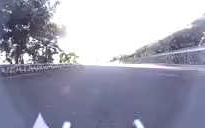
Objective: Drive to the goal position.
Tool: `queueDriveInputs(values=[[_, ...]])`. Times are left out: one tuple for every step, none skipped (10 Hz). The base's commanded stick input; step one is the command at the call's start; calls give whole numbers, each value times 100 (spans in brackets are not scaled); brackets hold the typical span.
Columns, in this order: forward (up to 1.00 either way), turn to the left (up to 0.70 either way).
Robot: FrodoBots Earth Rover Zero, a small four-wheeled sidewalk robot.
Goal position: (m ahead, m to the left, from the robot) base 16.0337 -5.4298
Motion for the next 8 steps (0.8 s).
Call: queueDriveInputs(values=[[50,0],[50,0],[50,0],[50,0],[50,0],[50,0],[50,0],[50,0]])
